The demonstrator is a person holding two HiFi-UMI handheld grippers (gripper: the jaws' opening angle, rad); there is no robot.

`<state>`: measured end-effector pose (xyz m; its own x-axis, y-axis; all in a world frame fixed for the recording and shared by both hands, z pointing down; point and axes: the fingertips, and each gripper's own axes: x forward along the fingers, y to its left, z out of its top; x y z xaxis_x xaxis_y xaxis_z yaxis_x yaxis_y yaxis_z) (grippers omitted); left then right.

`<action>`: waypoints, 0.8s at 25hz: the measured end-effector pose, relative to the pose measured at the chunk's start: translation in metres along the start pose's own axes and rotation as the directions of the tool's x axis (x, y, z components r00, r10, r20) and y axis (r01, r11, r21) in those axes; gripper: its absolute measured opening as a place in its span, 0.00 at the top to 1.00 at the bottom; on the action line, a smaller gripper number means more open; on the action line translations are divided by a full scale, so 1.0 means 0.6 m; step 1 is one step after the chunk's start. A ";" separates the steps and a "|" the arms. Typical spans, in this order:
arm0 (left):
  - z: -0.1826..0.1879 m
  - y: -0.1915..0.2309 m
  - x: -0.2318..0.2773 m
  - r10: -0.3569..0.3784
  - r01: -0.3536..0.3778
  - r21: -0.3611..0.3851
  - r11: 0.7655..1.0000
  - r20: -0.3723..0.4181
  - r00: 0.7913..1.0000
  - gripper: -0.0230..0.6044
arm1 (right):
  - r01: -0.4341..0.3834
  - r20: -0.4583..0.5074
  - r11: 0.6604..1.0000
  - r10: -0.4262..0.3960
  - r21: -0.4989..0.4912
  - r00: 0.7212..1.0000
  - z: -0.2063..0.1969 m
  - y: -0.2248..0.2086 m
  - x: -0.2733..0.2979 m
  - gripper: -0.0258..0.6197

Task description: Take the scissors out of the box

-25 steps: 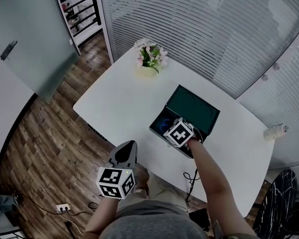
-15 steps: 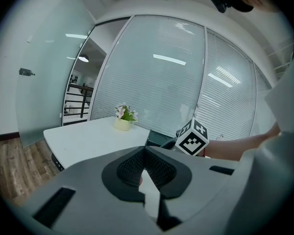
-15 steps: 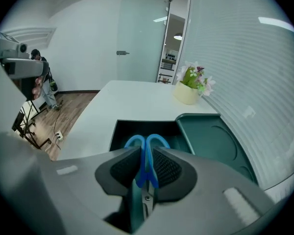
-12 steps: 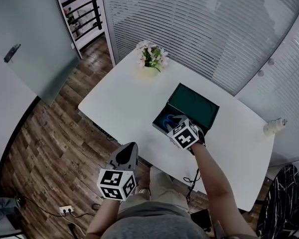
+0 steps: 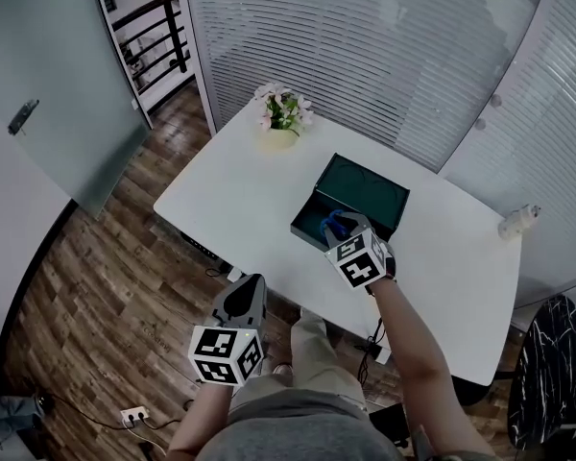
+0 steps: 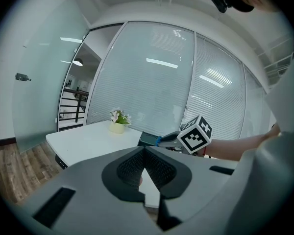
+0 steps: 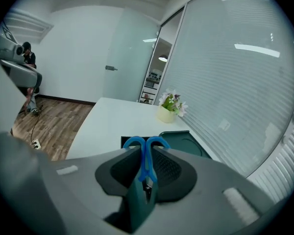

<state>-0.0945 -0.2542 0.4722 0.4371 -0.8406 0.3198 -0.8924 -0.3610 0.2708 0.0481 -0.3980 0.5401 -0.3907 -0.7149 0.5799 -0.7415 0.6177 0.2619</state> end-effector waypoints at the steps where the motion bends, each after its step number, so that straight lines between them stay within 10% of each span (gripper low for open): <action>1: 0.001 -0.004 -0.007 -0.005 0.005 0.004 1.000 0.004 1.000 0.96 | 0.017 0.015 1.000 -0.017 0.004 1.000 0.005 0.000 -0.012 0.83; 20: -0.014 -0.078 -0.116 -0.091 0.089 0.067 0.994 0.037 0.995 0.95 | 0.185 0.297 0.973 -0.218 0.135 0.930 0.079 0.071 -0.267 0.83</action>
<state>-0.0820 -0.1755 0.4449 0.5122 -0.8186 0.2600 -0.8557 -0.4603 0.2364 0.0533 -0.2726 0.4217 -0.3635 -0.8967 0.2526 -0.8677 0.4246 0.2586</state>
